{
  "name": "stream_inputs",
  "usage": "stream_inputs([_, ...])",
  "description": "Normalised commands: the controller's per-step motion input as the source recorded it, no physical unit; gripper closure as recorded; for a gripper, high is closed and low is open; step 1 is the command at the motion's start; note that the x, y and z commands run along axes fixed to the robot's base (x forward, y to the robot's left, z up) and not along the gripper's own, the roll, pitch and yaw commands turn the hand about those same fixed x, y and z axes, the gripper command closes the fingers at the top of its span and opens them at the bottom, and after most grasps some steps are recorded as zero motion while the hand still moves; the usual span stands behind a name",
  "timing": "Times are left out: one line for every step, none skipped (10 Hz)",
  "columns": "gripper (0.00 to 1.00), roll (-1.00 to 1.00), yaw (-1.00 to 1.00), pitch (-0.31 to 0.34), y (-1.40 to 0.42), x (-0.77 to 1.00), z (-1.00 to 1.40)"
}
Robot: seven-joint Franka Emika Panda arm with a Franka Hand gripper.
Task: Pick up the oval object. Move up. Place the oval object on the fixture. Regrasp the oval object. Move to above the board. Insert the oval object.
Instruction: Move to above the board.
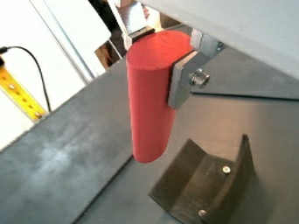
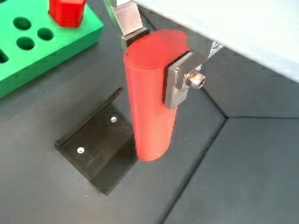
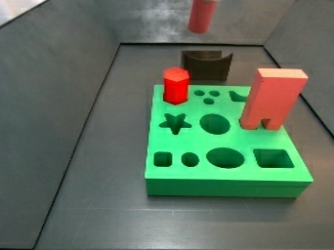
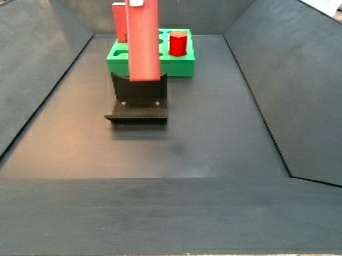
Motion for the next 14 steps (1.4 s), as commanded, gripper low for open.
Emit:
stream_inputs([1.0, -0.06, 0.04, 0.12, 0.02, -0.07, 0.87])
stream_inputs([1.0, -0.07, 0.04, 0.11, 0.01, -0.03, 0.66])
stream_inputs([1.0, -0.06, 0.04, 0.109, 0.0, -0.01, 0.5])
stream_inputs([1.0, -0.06, 0.03, 0.118, -0.01, 0.01, 0.35])
stream_inputs([1.0, -0.06, 0.03, 0.132, -0.01, 0.01, 0.2])
stream_inputs([1.0, -0.31, 1.0, 0.034, -1.0, -0.38, 0.25])
stream_inputs([1.0, -0.31, 1.0, 0.029, -1.0, -0.38, 0.25])
stream_inputs([1.0, -0.3, 1.0, 0.01, -1.0, -0.38, 0.26])
stream_inputs([1.0, -0.3, 1.0, -0.007, -1.0, -0.37, 0.25])
stream_inputs([1.0, -0.29, 1.0, -0.029, -1.0, -0.36, 0.26])
stream_inputs([1.0, -0.28, 1.0, -0.04, -1.0, -0.36, 0.27])
stream_inputs([1.0, -0.27, 1.0, -0.07, -1.0, -0.35, 0.27])
stream_inputs([1.0, -0.26, 1.0, -0.079, -1.0, -0.35, 0.28])
stream_inputs([1.0, -0.25, 1.0, -0.101, -0.99, -0.34, 0.29])
